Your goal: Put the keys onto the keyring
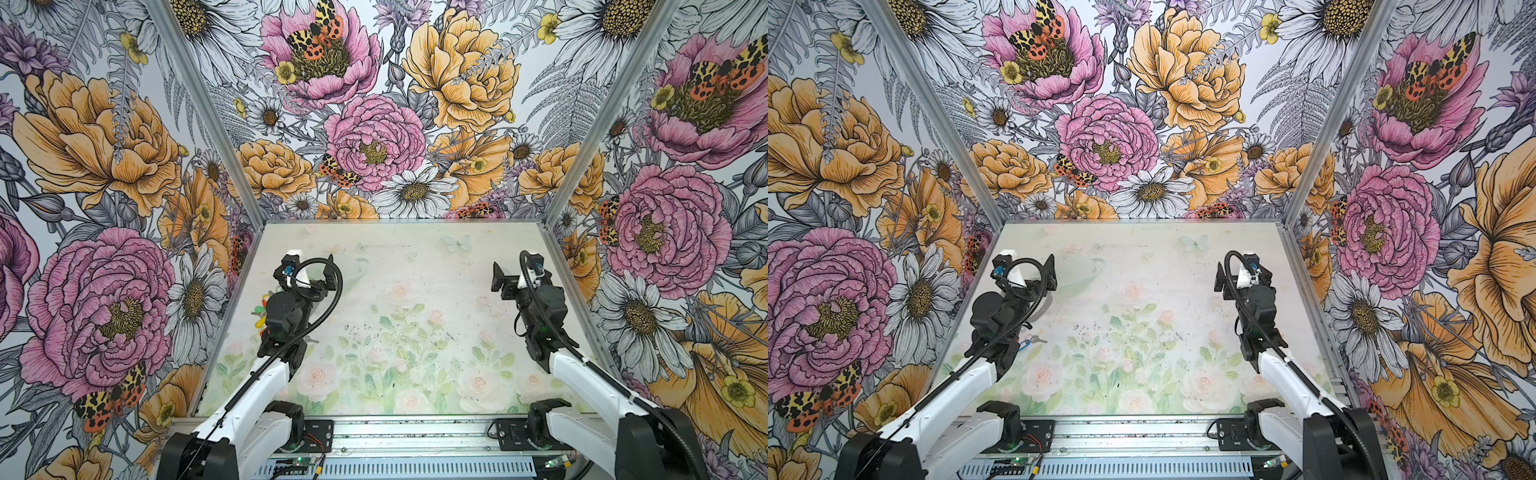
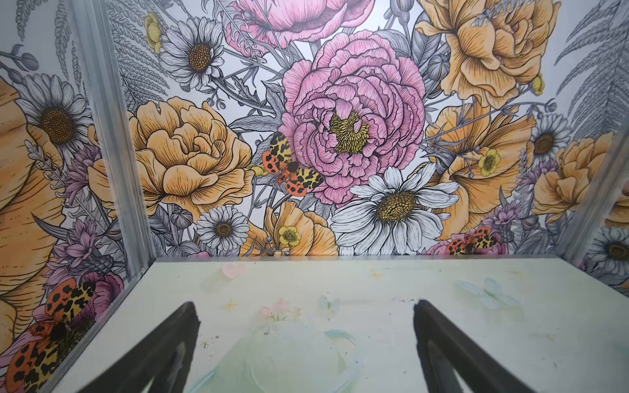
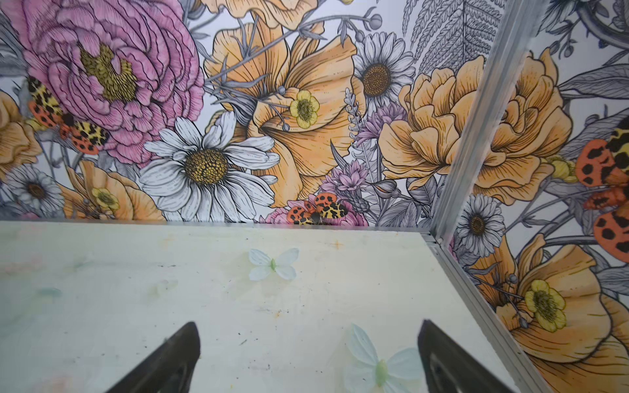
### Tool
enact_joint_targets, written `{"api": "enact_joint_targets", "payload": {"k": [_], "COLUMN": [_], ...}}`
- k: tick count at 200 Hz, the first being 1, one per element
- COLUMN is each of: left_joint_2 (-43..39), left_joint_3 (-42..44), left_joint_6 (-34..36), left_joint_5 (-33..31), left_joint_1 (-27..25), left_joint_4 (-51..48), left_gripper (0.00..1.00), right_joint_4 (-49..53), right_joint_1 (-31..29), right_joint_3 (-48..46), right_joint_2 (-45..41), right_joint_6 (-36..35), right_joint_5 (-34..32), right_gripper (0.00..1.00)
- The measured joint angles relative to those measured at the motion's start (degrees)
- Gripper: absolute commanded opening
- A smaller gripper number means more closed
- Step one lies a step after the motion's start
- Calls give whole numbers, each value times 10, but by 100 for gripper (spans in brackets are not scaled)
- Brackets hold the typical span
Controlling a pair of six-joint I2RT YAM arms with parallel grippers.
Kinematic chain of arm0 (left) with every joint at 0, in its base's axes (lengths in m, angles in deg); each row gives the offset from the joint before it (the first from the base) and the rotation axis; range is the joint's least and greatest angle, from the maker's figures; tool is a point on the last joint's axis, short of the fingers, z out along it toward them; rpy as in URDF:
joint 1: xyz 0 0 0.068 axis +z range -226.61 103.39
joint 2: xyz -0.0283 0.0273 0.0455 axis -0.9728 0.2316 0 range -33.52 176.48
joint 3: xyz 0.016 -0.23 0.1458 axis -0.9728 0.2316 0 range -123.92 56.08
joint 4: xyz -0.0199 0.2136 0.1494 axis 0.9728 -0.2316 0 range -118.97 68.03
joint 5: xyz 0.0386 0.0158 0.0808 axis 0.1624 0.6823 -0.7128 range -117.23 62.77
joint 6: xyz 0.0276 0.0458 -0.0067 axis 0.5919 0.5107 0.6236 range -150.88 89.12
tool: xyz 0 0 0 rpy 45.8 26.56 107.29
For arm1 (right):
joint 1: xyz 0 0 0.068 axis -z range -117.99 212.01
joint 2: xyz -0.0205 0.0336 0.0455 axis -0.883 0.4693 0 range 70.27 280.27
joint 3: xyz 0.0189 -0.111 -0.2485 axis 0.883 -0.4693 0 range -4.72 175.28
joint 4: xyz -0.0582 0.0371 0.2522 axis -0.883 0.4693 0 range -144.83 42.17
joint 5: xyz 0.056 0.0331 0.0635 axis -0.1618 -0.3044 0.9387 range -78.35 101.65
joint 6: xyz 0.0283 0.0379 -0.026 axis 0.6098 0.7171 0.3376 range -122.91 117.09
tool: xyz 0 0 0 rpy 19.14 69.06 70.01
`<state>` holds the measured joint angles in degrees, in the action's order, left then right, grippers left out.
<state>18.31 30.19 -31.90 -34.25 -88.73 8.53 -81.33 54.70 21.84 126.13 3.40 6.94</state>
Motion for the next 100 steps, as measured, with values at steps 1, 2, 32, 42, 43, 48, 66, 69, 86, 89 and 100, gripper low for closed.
{"api": "enact_joint_targets", "payload": {"k": [1,2,32,42,43,48,66,69,86,89,100], "left_joint_2": [-3,-5,-68,-92,-93,-105,-154,-163,-212,-218,-233], "left_joint_3": [-2,-3,-12,-12,-12,-12,-8,-5,19,23,37], "left_joint_6": [-3,-5,-87,-126,-129,-146,-205,-214,-249,-252,-259], "left_joint_5": [0,0,-13,-29,-30,-39,-71,-74,-81,-80,-70], "left_joint_1": [-1,-2,-5,-5,-5,-5,1,4,17,19,25], "left_joint_4": [-5,-7,-101,-140,-143,-163,-226,-230,-237,-236,-232], "left_gripper": [99,99,99,99,99,99,99,99,99,99,99], "right_joint_4": [4,11,143,163,166,175,207,210,211,210,207], "right_joint_1": [0,0,35,60,64,75,111,115,128,130,134], "right_joint_3": [2,6,87,96,97,97,93,91,72,68,53], "right_joint_2": [-3,-8,-92,-109,-111,-117,-139,-141,-148,-149,-150], "right_joint_6": [2,6,63,86,91,103,156,163,204,211,236], "right_joint_5": [1,3,81,107,110,121,151,156,186,191,211], "right_gripper": [99,99,99,100,100,99,100,100,99,99,99]}}
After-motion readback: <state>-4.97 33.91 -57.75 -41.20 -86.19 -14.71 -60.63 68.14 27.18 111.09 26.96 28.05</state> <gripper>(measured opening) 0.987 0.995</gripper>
